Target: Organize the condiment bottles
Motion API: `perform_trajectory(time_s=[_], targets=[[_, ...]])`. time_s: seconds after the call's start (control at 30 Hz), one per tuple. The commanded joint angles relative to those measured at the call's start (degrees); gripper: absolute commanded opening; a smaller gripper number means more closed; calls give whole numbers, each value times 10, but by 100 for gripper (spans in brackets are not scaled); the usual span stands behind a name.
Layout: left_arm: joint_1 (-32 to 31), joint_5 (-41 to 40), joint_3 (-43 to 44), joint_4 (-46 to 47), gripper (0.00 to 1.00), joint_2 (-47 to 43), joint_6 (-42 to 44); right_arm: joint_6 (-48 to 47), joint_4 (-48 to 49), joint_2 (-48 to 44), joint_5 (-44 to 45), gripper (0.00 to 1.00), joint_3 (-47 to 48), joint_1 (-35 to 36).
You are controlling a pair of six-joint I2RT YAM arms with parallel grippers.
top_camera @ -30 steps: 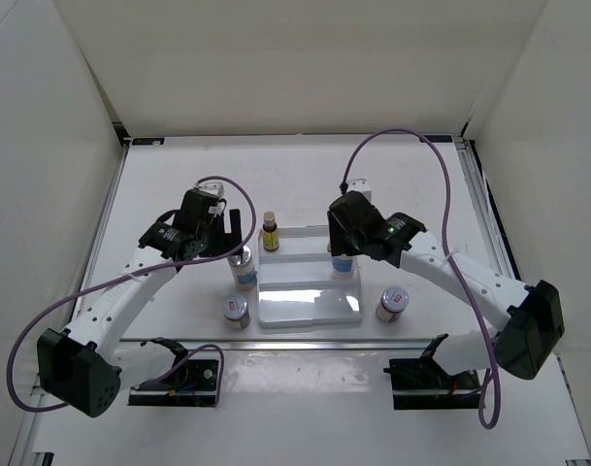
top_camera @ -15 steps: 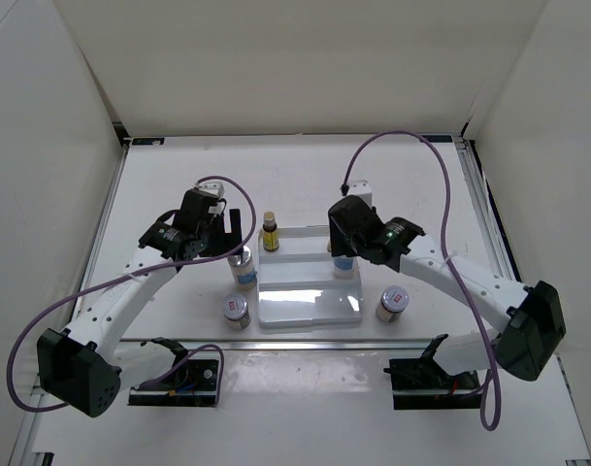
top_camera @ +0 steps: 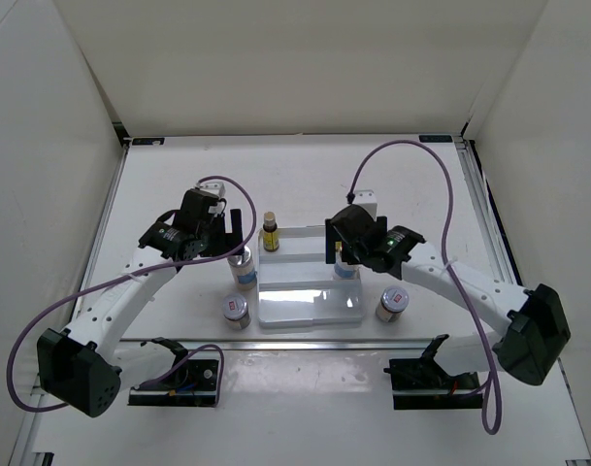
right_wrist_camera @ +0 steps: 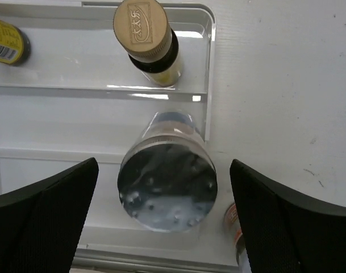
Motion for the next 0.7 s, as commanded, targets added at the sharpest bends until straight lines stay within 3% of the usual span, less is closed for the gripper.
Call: perform_trajectory(time_s=[0.0, 0.4, 0.63, 0.67], targets=[[2, 28, -5, 14, 100, -2, 4, 22, -35, -47, 0, 100, 15, 7], [-4, 88, -16, 49, 100, -7, 11, 5, -169, -204, 20, 100, 67, 24], [-15, 114, -11, 44, 100, 62, 17, 5, -231, -258, 50, 100, 72, 24], [-15, 114, -11, 43, 93, 62, 22, 5, -236, -264, 58, 100, 72, 24]])
